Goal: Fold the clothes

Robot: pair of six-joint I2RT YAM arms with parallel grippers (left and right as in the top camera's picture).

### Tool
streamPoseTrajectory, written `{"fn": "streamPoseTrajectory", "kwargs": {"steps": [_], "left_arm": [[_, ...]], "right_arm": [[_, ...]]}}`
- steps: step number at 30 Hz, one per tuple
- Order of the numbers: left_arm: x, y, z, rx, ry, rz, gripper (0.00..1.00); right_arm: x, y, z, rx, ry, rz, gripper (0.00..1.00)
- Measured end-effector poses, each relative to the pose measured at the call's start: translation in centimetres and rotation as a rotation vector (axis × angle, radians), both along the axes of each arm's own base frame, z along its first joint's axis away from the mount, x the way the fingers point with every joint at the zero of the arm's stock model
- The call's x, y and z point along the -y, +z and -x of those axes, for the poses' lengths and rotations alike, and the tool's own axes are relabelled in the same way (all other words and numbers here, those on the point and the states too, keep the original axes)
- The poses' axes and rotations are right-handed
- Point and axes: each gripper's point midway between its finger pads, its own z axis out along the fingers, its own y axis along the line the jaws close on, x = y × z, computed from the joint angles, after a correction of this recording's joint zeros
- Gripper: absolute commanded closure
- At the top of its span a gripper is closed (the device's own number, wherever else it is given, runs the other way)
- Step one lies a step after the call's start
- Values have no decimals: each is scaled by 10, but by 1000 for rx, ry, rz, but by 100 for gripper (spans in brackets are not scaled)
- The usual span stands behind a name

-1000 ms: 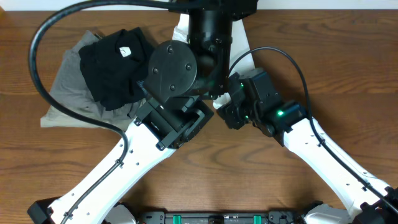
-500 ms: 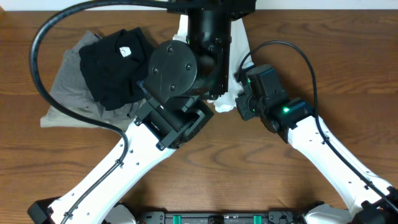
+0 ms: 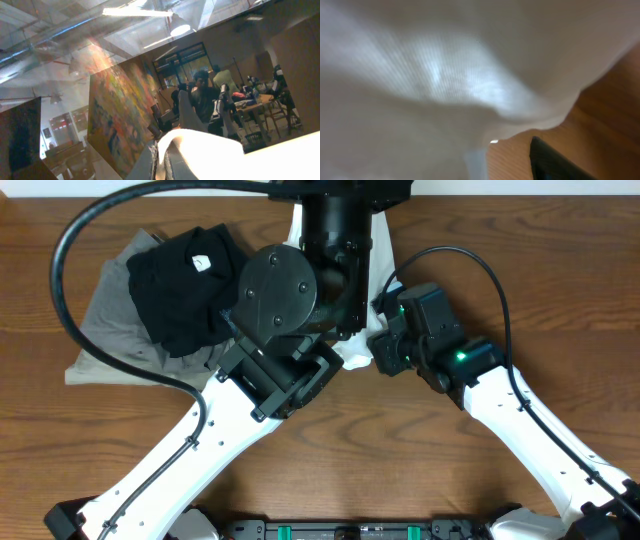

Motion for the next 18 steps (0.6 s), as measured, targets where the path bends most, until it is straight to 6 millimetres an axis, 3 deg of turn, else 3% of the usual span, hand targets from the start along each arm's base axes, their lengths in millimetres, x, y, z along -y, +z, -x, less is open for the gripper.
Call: {"fn": "streamPoseTrajectory", "kwargs": {"steps": [3, 8, 12, 15, 18], "left_arm": [[0, 0, 0, 0, 0, 1, 94], [-5, 3, 1, 8, 18, 16, 94], [-10, 3, 1, 3, 54, 8, 94], [-15, 2, 1, -6, 86, 7, 94], [-19, 0, 0, -17, 110, 10, 94]], "right_arm": [[-1, -5, 3, -11, 8, -8, 79], [4, -10, 3, -19, -17, 9, 97], [24, -6, -5, 11, -114, 47, 98], [48, 18, -14, 74, -205, 26, 98], [85, 60, -19, 184, -331, -18, 98]]}}
